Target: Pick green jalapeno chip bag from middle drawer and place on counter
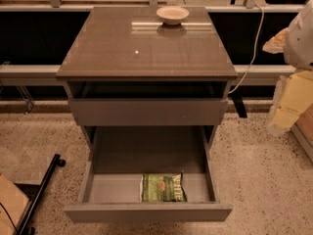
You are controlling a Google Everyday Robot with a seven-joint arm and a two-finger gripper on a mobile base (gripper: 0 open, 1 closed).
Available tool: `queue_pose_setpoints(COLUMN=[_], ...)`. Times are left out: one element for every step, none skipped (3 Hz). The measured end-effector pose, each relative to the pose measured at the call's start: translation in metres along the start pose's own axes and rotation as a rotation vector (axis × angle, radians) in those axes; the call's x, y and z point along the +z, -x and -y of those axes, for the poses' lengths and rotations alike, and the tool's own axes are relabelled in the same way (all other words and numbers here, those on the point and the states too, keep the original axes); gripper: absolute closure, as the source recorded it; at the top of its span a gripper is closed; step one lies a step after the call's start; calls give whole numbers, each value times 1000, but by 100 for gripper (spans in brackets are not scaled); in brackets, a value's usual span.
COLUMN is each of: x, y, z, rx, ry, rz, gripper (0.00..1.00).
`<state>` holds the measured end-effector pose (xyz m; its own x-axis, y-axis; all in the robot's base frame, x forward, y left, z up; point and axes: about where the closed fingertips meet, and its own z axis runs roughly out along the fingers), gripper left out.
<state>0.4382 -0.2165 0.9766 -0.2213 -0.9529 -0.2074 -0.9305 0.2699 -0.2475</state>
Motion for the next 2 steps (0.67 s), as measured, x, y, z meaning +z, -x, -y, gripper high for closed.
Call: queue_pose_setpoints(x=[2, 18], y=[0, -3], z=[1, 5], rx=[7, 47], ry=[-9, -25], rz=[8, 46], gripper=[0, 0])
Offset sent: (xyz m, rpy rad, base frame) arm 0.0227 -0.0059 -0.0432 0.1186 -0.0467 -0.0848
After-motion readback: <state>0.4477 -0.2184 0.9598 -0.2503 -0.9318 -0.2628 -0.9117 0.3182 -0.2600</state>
